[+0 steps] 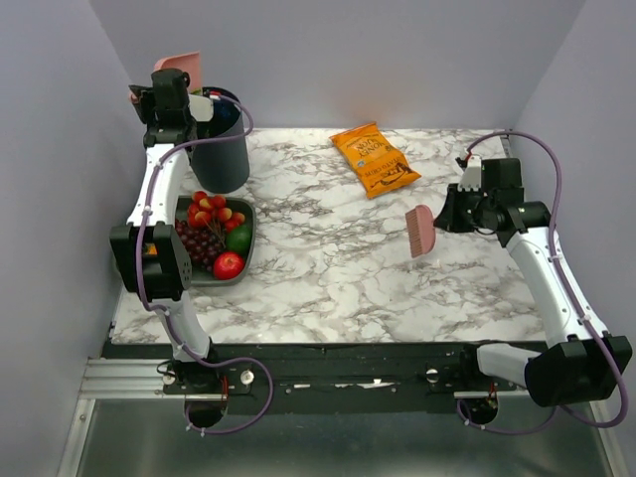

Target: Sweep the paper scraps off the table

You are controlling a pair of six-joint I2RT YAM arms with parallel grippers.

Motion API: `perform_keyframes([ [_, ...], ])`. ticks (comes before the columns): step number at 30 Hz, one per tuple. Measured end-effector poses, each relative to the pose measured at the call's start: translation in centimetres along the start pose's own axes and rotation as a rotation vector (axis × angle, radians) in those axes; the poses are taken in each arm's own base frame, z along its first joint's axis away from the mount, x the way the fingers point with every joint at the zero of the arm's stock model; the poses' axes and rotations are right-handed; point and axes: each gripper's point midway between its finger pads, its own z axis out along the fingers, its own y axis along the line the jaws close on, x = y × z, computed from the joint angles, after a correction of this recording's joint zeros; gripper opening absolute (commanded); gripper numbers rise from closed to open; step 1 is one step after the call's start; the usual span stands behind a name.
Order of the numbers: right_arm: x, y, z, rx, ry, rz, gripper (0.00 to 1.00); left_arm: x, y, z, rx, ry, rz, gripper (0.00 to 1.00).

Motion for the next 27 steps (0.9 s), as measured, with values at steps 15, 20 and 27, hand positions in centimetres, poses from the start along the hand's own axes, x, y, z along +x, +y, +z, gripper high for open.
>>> perform_keyframes([
  [15, 0.5, -0.2, 0.1, -0.009, 0.011, 0.026, 0.0, 1.0, 7.1, -1.7, -0.265, 0.027, -0.01, 0.0],
  [20, 0.5, -0.1, 0.2, -0.013, 0.013, 0.028, 0.01, 1.5, 10.8, -4.3, -0.302, -0.023, -0.24, 0.0],
  [27, 0.6, -0.2, 0.4, -0.013, 0.02, 0.029, 0.0, -6.4, 9.2, -10.8, -0.175, -0.269, -0.467, 0.0],
])
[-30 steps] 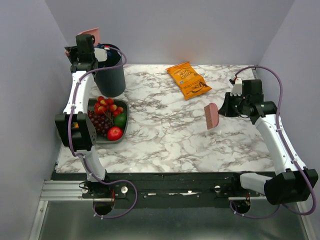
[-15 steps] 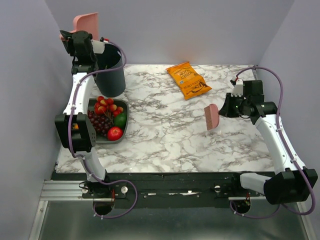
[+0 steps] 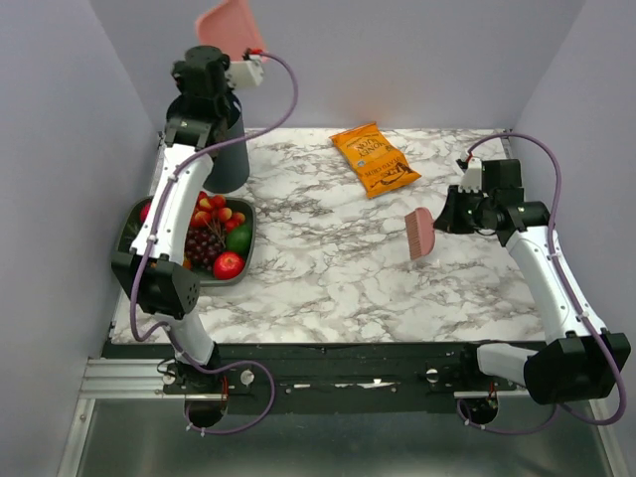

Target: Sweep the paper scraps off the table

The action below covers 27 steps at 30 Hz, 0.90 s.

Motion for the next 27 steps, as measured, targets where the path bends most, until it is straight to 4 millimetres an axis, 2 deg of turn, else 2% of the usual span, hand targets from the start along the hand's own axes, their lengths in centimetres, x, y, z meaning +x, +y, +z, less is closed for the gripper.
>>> perform_keyframes([
  [5, 0.1, 0.3, 0.1, -0.026, 0.007, -0.014, 0.0, -5.9, -10.6, -4.7, 0.305, -0.145, 0.017, 0.0],
  [8, 0.3, 1.0, 0.1, -0.068, 0.014, -0.031, 0.01, -8.5, -17.7, -8.9, 0.554, -0.234, 0.036, 0.0],
  [12, 1.5, 2.2, 0.2, -0.15, 0.043, -0.042, 0.01, -9.5, -23.3, -14.0, 0.858, -0.299, -0.004, 0.0],
  [16, 2.6, 3.7, -0.3, -0.258, 0.068, -0.072, 0.01, -8.0, -27.7, -18.5, 1.112, -0.306, 0.024, 0.0],
  [20, 3.8, 5.6, -1.2, -0.392, 0.089, -0.12, 0.01, -3.6, -34.1, -23.7, 1.366, -0.239, 0.148, 0.0],
  [22, 4.7, 6.3, -1.5, -0.448, 0.112, -0.134, 0.0, -1.5, -36.3, -25.6, 1.445, -0.203, 0.2, 0.0],
  [25, 6.4, 6.9, -1.6, -0.511, 0.155, -0.138, 0.01, 1.0, -38.0, -27.5, 1.513, -0.167, 0.253, 0.0],
  [27, 7.3, 7.0, -1.6, -0.531, 0.182, -0.133, 0.01, 1.8, -38.4, -28.2, 1.532, -0.161, 0.264, 0.02],
])
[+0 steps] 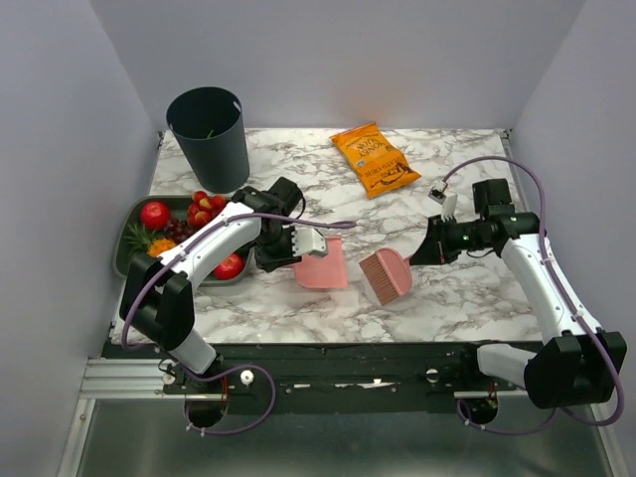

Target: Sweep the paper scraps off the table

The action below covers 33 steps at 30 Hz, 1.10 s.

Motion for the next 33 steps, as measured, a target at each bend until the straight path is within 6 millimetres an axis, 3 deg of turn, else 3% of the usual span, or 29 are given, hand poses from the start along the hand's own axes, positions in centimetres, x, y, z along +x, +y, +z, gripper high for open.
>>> perform_keyframes([
  [4, 0.3, -0.1, 0.3, -0.016, 0.016, 0.008, 0.01, 0.4, -1.0, 1.1, 0.018, 0.001, 0.005, 0.11],
  [12, 1.6, -2.7, 2.1, 0.036, 0.063, 0.088, 0.01, 1.9, -2.3, 4.4, 0.039, 0.032, -0.033, 0.3],
  [21, 1.6, -4.4, 3.2, 0.08, 0.06, 0.146, 0.01, 1.3, -1.4, 4.6, -0.009, 0.007, -0.07, 0.6],
  [27, 1.6, -5.7, 3.4, 0.141, 0.061, 0.168, 0.01, 1.4, -1.2, 4.9, -0.025, 0.016, -0.081, 0.7],
  [30, 1.9, -6.5, 3.4, 0.185, 0.066, 0.173, 0.1, 1.4, -1.1, 4.9, -0.032, 0.018, -0.081, 0.71],
  [33, 2.4, -7.5, 3.4, 0.235, 0.074, 0.184, 0.39, 1.3, -1.1, 4.8, -0.034, 0.015, -0.08, 0.71],
])
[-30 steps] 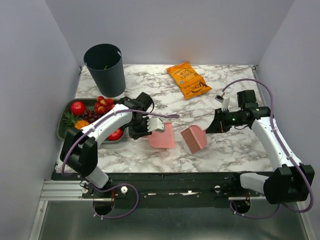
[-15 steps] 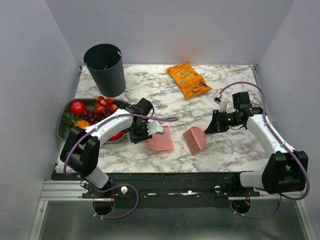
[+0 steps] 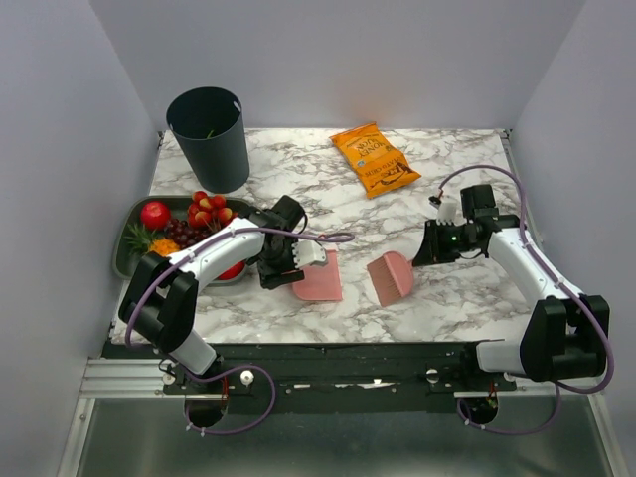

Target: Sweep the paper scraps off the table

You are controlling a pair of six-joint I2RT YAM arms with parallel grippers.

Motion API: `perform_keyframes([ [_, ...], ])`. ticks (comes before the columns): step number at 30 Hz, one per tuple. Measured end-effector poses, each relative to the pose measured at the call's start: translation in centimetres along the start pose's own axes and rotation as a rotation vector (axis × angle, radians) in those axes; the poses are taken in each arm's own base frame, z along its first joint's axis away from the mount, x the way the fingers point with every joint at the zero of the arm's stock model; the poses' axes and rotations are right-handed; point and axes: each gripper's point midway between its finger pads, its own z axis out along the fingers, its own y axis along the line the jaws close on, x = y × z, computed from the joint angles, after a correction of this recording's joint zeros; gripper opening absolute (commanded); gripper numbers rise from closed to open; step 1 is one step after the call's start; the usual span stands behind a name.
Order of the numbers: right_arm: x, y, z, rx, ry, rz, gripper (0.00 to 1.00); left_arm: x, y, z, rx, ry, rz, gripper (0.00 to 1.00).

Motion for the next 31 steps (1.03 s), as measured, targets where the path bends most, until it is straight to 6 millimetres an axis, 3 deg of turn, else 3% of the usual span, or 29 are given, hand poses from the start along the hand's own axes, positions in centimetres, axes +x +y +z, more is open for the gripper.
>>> perform_keyframes([
  [1, 0.1, -0.3, 0.0, 0.013, 0.002, 0.003, 0.51, 0.0, 0.0, -0.1, -0.002, -0.002, 0.0, 0.71],
  [6, 0.5, -1.7, 0.1, 0.085, 0.012, 0.016, 0.76, -1.3, 0.8, -1.8, -0.034, -0.048, 0.003, 0.72],
  [7, 0.6, -2.0, 0.0, 0.102, 0.013, 0.015, 0.86, -1.7, 1.0, -2.2, -0.04, -0.058, 0.004, 0.73],
  [10, 0.6, -2.9, -0.2, 0.154, 0.013, 0.014, 0.97, -2.9, 1.6, -3.4, -0.057, -0.096, 0.007, 0.76],
  [12, 0.4, -3.8, -0.5, 0.204, 0.007, 0.014, 0.99, -3.4, 1.8, -3.9, -0.064, -0.112, 0.008, 0.77],
  [14, -0.1, -4.8, -1.3, 0.267, -0.007, -0.003, 1.0, -3.7, 2.0, -4.3, -0.07, -0.123, 0.005, 0.98],
  [19, -5.1, -5.8, -4.9, 0.419, -0.145, -0.05, 1.0, -3.8, 2.0, -4.8, -0.084, -0.136, -0.032, 0.98],
  [25, -11.7, -4.3, -10.7, 0.519, -0.347, -0.043, 1.0, -4.3, 3.2, -5.1, -0.127, -0.187, -0.156, 0.98],
  [31, -11.9, -2.8, -12.0, 0.488, -0.362, 0.002, 1.0, -5.3, 5.1, -6.6, -0.154, -0.277, -0.298, 0.98],
])
